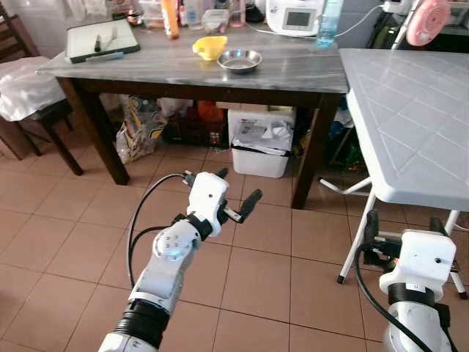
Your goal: Setting the table
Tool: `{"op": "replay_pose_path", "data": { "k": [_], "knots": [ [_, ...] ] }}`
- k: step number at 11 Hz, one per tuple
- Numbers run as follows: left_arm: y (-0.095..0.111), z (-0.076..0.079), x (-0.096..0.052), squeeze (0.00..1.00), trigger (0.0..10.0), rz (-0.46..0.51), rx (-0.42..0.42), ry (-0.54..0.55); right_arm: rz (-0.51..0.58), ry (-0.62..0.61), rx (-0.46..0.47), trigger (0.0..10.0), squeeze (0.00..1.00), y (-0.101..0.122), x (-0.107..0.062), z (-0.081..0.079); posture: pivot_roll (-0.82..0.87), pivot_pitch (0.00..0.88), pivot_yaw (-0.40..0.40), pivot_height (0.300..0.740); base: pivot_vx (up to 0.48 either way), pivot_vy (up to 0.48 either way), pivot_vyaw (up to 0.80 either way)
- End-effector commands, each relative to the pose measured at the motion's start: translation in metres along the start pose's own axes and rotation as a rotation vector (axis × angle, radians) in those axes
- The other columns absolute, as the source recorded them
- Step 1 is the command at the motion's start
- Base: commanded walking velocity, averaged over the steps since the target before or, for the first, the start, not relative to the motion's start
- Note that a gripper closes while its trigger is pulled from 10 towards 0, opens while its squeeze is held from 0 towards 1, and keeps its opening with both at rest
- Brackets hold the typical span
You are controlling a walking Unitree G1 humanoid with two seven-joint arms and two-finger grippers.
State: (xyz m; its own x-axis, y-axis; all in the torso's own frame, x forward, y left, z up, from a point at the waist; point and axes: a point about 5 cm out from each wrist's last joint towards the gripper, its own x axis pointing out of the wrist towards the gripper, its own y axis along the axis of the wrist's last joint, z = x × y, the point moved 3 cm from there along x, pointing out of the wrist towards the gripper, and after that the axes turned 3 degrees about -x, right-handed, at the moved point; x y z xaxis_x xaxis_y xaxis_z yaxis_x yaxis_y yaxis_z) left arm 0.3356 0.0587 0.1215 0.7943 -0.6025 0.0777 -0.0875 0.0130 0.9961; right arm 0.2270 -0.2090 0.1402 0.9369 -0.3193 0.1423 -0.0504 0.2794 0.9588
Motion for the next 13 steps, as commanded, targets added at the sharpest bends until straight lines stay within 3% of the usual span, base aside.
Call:
{"op": "replay_pose_path", "data": {
  "k": [1, 6, 13],
  "knots": [
    [0.001, -0.004, 0.0, 0.0, 10.0, 0.005, 0.006, 0.013, 0.002, -0.021, -0.014, 10.0, 0.0, 0.001, 0.002, 0.005, -0.03, 0.067, 0.046, 0.74, 0.0, 0.0, 0.0],
    [0.002, -0.003, 0.0, 0.0, 10.0, 0.008, 0.018, 0.008, -0.007, 0.004, 0.027, 10.0, 0.0, -0.001, 0.001, -0.002, -0.02, 0.07, 0.047, 0.74, 0.0, 0.0, 0.0],
    [0.001, -0.003, 0.001, 0.0, 10.0, 0.0, 0.02, 0.007, -0.012, 0.012, 0.03, 10.0, 0.0, -0.001, 0.001, -0.004, -0.03, 0.077, 0.05, 0.74, 0.0, -0.449, 0.0]
  ]
}}
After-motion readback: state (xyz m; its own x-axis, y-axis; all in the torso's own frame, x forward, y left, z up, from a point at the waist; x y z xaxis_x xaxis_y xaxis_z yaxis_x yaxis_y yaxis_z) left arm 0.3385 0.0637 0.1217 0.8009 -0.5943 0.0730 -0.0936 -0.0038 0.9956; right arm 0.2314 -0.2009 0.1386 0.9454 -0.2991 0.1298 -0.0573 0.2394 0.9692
